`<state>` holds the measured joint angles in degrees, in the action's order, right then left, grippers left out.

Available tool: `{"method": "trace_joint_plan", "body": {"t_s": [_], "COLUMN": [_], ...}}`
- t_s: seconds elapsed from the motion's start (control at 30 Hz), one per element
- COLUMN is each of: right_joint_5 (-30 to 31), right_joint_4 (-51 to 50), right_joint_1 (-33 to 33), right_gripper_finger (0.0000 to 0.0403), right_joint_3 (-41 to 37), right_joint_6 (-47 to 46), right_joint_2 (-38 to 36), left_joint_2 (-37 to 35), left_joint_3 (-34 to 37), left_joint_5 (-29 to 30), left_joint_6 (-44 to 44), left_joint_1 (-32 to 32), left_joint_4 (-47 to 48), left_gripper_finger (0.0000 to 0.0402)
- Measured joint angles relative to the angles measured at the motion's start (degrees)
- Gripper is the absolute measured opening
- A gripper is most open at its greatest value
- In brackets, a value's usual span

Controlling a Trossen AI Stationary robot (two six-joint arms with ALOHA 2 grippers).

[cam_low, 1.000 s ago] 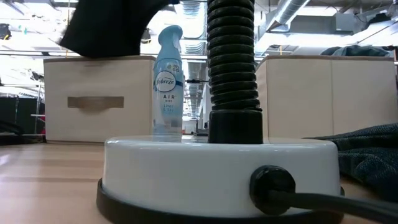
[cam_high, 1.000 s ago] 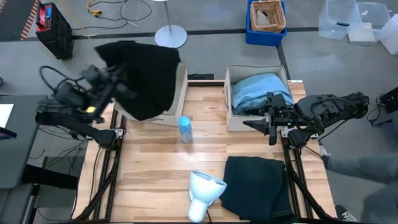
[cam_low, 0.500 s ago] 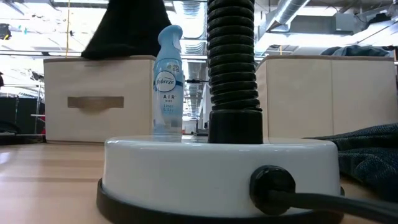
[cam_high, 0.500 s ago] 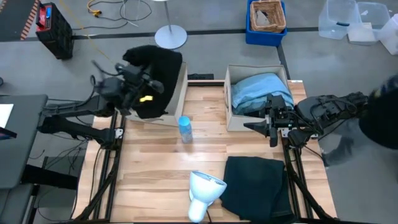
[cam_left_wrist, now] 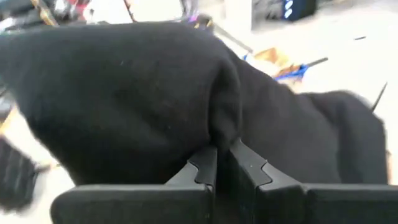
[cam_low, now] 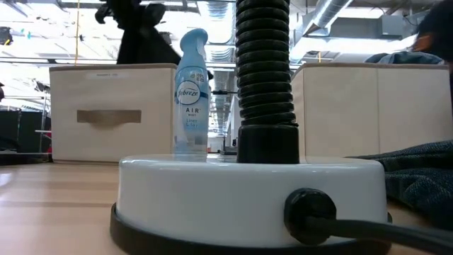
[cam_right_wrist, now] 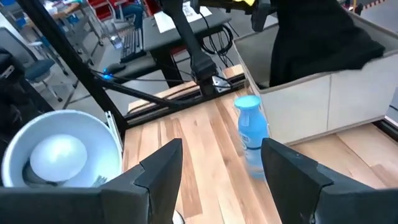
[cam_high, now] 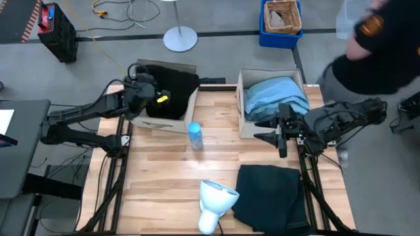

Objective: Sort clothes
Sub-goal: Put the black shorts into the left laundry organizer, then put the dark blue pants into the left laundry organizer

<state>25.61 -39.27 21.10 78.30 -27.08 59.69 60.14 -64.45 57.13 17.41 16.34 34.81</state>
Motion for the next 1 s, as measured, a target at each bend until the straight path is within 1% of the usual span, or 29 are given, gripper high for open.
{"method": "trace_joint_plan", "body": {"t_s": [0.07,0.13,0.2,0.3,0.4,0.47,0.7,0.77,0.87,1.0], "right_joint_5": [0.0,-0.1,0.0,-0.7,-1.7,-2.6,-9.6,-10.9,-12.9,-14.0], "right_joint_4": [0.0,-1.3,-2.9,-7.5,-11.7,-13.3,-18.1,-19.5,-21.0,-25.2], "right_joint_1": [0.0,0.0,0.0,0.3,0.6,1.3,3.0,3.7,5.2,8.0], "right_gripper_finger": [0.0233,0.0233,0.0233,0.0233,0.0233,0.0233,0.0233,0.0233,0.0233,0.0233], "right_joint_3": [0.0,0.0,0.0,0.0,0.0,0.0,0.0,0.0,0.0,0.0], "right_joint_6": [-0.4,-1.2,-2.9,-6.6,-8.9,-10.2,-12.2,-12.8,-13.2,-12.1], "right_joint_2": [0.5,0.9,1.5,2.6,4.4,5.5,10.8,12.3,14.5,17.3], "left_joint_2": [0.0,0.0,0.0,0.0,0.0,0.0,0.0,0.0,-0.1,-0.2], "left_joint_3": [0.0,0.0,0.0,0.0,0.0,0.0,0.0,0.0,0.0,0.0], "left_joint_5": [-1.2,-3.9,-7.2,-11.5,-14.2,-16.7,-24.6,-26.8,-29.0,-30.9], "left_joint_6": [4.1,7.1,8.8,10.3,11.6,12.0,17.7,19.1,20.9,21.2], "left_joint_1": [0.9,1.8,2.6,3.2,3.2,3.2,3.2,3.2,3.1,2.3], "left_joint_4": [4.8,8.5,10.5,11.1,11.3,11.2,13.8,13.9,13.7,13.0], "left_gripper_finger": [0.0011,0.0011,0.0016,0.0034,0.0069,0.0100,0.0241,0.0273,0.0298,0.0302]}}
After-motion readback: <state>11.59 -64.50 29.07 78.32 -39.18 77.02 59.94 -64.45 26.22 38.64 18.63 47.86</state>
